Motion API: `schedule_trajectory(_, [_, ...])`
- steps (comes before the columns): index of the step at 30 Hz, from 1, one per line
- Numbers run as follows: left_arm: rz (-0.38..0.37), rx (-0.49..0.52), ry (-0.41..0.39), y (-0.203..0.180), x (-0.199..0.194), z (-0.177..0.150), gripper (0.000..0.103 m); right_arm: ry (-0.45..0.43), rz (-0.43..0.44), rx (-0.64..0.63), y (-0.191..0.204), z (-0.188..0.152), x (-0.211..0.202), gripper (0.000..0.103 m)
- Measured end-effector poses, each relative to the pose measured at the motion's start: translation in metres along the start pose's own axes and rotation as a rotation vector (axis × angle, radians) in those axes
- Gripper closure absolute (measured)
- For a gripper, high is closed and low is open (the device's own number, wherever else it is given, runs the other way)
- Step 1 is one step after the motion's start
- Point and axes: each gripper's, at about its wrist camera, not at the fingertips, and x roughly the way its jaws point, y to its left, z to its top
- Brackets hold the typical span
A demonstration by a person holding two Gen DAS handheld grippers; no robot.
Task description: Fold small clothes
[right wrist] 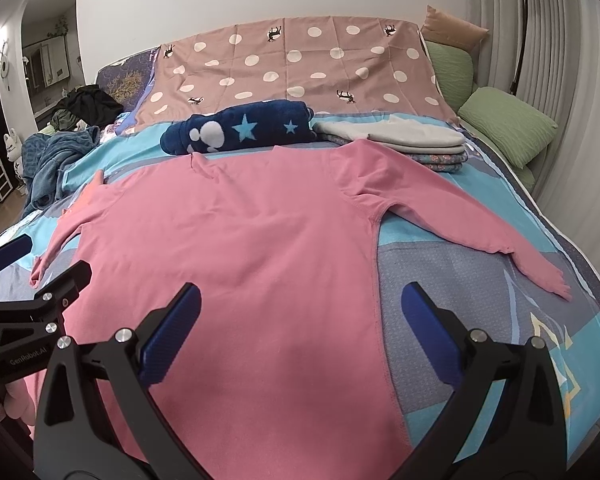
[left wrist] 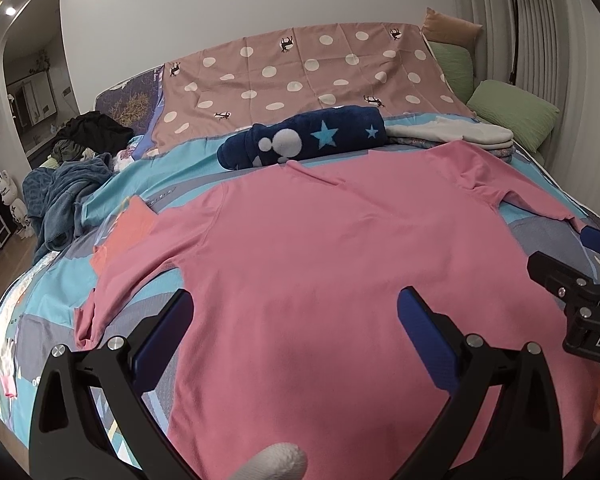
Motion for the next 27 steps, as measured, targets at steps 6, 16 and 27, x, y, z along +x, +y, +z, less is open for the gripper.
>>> schedule_trajectory(6, [-0.001, 0.003, 0.010, 0.0003, 0.0025, -0.0027, 0.001, -0.004, -0.003, -0.002, -0.0004, 0.0003, -0.0009, 0.002])
schedule_trajectory(16, [0.001, 0.002, 0.020, 0.0010, 0.0054, -0.0056, 0.001, -0.001, -0.005, -0.004, -0.0004, 0.0006, -0.0008, 0.002])
schedule_trajectory(27, [0.004, -0.004, 0.023, 0.0058, 0.0081, -0.0096, 0.001, 0.003, -0.006, -0.007, -0.0004, 0.0008, -0.0008, 0.002])
